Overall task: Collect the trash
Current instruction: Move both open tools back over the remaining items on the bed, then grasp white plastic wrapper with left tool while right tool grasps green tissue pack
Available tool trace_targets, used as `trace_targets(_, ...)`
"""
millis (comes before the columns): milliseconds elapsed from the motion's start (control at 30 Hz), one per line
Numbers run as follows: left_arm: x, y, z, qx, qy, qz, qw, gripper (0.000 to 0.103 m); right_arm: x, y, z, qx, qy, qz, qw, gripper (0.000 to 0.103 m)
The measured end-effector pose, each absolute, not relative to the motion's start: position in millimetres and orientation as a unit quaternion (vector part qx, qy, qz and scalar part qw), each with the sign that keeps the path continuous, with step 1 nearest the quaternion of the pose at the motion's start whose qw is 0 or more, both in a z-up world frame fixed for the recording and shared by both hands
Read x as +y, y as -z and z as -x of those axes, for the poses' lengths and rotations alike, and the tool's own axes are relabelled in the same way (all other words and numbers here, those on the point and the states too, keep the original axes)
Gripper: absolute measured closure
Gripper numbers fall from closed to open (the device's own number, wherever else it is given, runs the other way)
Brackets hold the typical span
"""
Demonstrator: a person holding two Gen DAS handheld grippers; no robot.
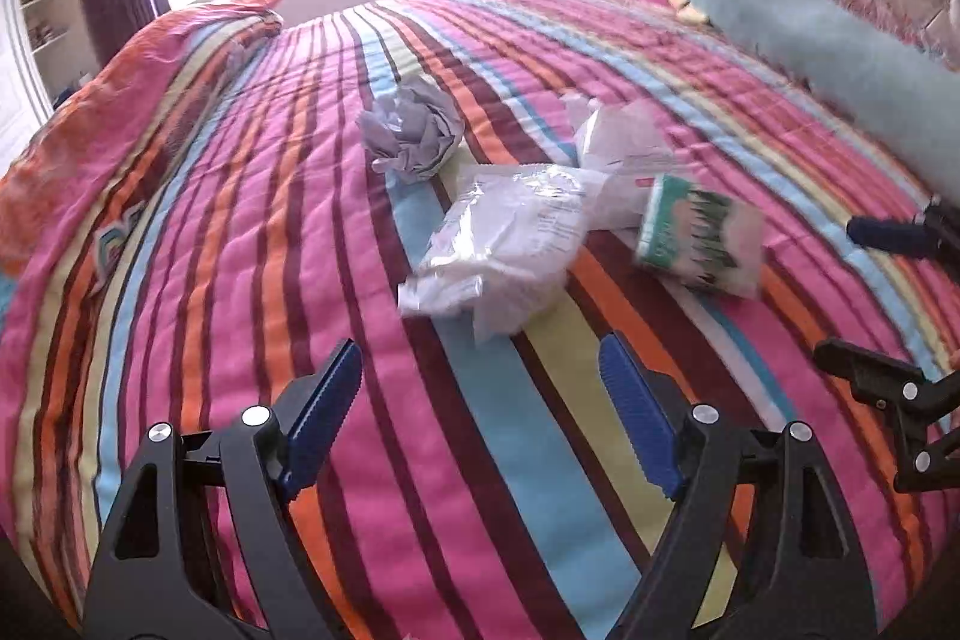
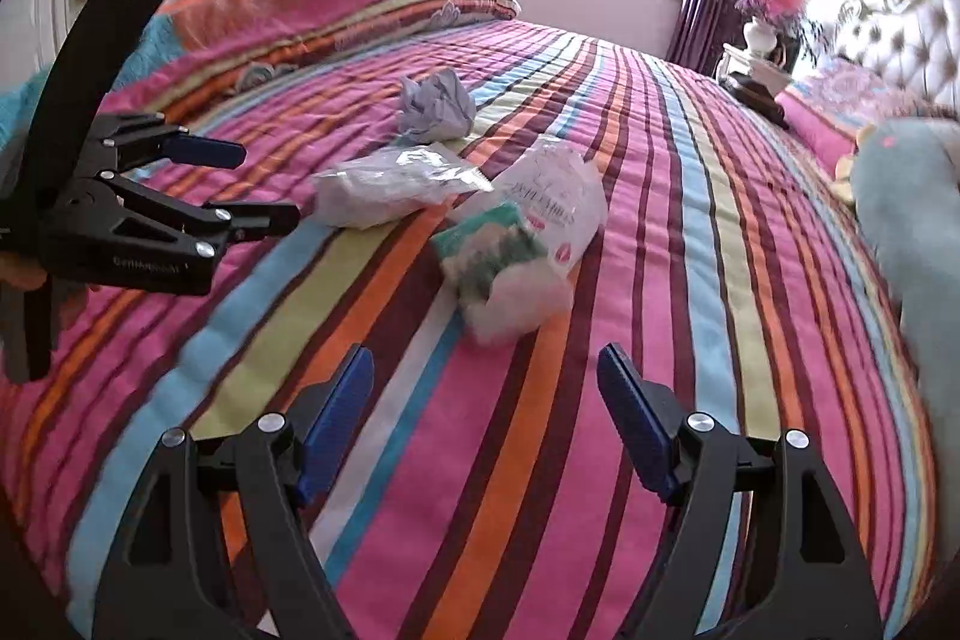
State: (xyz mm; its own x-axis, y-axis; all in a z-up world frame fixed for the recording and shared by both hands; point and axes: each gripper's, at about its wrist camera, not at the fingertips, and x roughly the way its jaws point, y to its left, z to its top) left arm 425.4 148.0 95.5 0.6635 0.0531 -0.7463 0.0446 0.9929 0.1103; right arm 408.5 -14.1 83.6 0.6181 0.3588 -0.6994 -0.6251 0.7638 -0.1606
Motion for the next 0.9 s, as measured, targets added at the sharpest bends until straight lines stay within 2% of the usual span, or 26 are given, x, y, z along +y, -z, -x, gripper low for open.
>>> trace_targets(233,154.1,-77.1,-478.0,0.431,-0.003,-0.063,0.900,0.024,4.2,-69.6,-449.9,0.347,-0.281,0.207,0.870,0.030)
trace_targets(600,143.5,-54.8,-523.1,0.447,0.009,-0.045,0.894,0.024,16.6,-50.7,-464.7,0.363,-0.283,0.221,0.860,0.030)
trace_targets(700,149.2,-53.5,-531.0,0.453,0.002,-0.014,0.891,0.024,15.7,-49.1,-465.6,0.373,-0.287,0.214,0.856,0.033)
trace_targets(733,152.2,-52.5,-534.4,0.457,-0.002,0.004,0.890,0.024,15.6,-48.5,-465.6,0.377,-0.291,0.212,0.853,0.039)
trace_targets(767,154.8,-52.3,-536.4,0.458,-0.006,0.021,0.889,0.024,16.4,-48.0,-465.9,0.377,-0.292,0.211,0.853,0.041)
trace_targets(833,153.3,-52.2,-537.6,0.455,-0.014,0.016,0.890,0.032,16.2,-48.4,-462.9,0.375,-0.290,0.212,0.854,0.042)
trace_targets(900,149.9,-52.6,-535.9,0.448,-0.017,0.001,0.894,0.035,15.7,-49.2,-458.9,0.372,-0.286,0.213,0.857,0.044)
